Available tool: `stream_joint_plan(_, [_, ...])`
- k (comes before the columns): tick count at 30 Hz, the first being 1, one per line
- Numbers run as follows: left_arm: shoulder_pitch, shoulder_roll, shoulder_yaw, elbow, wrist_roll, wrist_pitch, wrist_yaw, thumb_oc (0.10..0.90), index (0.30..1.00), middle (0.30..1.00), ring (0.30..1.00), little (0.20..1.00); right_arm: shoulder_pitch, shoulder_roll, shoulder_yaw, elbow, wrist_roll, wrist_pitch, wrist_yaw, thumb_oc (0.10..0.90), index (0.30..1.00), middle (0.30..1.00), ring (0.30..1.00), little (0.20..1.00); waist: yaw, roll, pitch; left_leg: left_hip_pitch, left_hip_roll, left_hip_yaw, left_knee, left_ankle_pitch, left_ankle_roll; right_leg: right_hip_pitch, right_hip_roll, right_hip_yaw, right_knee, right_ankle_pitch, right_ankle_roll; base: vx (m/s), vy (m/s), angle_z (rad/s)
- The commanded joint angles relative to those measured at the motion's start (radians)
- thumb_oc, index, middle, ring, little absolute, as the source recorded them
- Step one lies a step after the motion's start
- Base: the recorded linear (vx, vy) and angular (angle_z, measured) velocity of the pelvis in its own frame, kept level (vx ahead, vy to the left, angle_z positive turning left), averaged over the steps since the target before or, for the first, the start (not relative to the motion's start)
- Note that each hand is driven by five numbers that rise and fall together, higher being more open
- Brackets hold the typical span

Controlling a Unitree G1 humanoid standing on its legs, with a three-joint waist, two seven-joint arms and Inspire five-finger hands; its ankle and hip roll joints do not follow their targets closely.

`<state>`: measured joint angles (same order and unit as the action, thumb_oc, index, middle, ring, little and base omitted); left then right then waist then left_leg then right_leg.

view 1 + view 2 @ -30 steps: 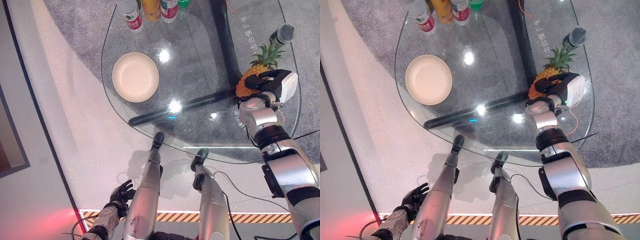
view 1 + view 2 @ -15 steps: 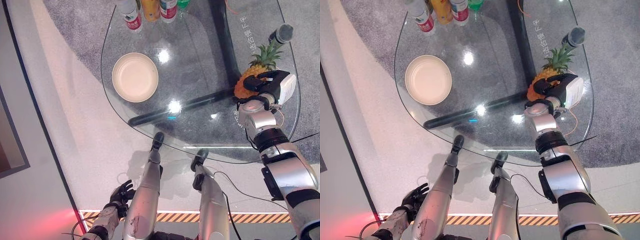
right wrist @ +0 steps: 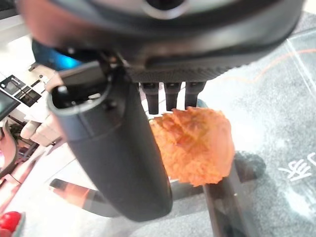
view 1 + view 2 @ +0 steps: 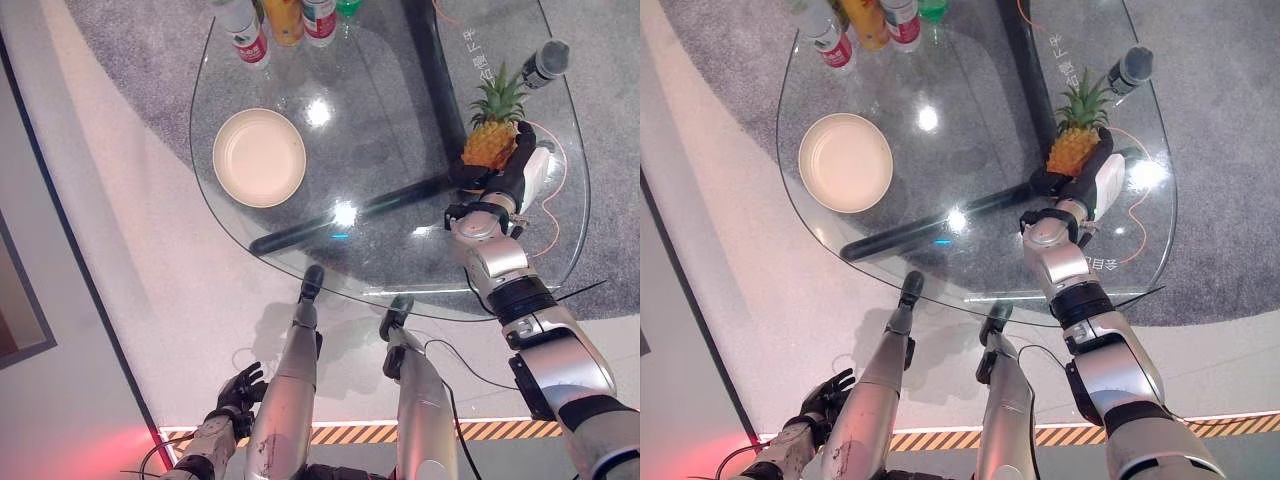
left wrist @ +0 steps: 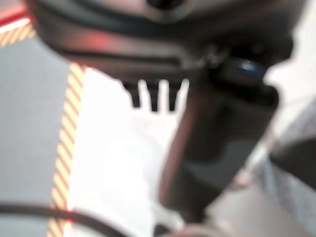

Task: Pick up the fruit to the plate

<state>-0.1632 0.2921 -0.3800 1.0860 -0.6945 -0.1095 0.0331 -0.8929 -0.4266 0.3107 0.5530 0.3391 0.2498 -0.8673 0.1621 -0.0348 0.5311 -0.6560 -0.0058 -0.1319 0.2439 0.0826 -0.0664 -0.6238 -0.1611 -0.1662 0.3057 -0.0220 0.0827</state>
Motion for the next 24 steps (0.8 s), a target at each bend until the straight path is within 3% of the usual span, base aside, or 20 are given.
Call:
stream_joint_plan(1, [0.068,-0.038,0.029,-0.001,-0.029,-0.023,0.002,0.800,0.900,0.900,0.900,0.900,0.012,-0.061,-0.054,-0.132,-0.081,-0.046,-0.066,0.800,0.900,0.900,0.900,0.900,-0.014,0.006,-0.011,0.044,-0.092,0.035,-0.017,-0.053,0.115,0.049,0.091,0.007,-0.089,0.082,-0.049,0.00,0.010,-0.17])
stream_joint_plan(11, [0.071,-0.047,0.043,0.004,-0.032,-0.029,0.012,0.800,0.900,0.900,0.900,0.900,0.052,-0.053,-0.087,-0.254,-0.130,-0.021,-0.145,0.800,0.900,0.900,0.900,0.900,-0.034,-0.003,-0.011,0.040,-0.087,0.052,-0.001,-0.063,0.120,0.049,0.095,0.026,-0.090,0.086,-0.047,0.01,0.003,-0.05])
stream_joint_plan(17, [0.071,-0.050,0.043,-0.001,-0.036,-0.022,0.020,0.800,0.900,0.900,0.900,0.900,0.065,-0.030,-0.117,-0.259,-0.064,-0.063,-0.264,0.800,0.900,0.900,0.900,0.900,-0.037,-0.002,-0.011,0.033,-0.088,0.055,0.005,-0.070,0.124,0.044,0.096,0.030,-0.088,0.087,-0.046,0.01,0.000,-0.04])
stream_joint_plan(24, [0.060,-0.056,0.039,0.003,-0.042,-0.016,0.025,0.800,0.900,0.900,0.900,0.900,0.043,-0.013,-0.114,-0.222,-0.009,-0.083,-0.267,0.800,0.900,0.900,0.900,0.900,-0.032,0.004,-0.011,0.020,-0.091,0.054,0.013,-0.067,0.123,0.037,0.094,0.032,-0.089,0.090,-0.048,0.00,0.000,0.00])
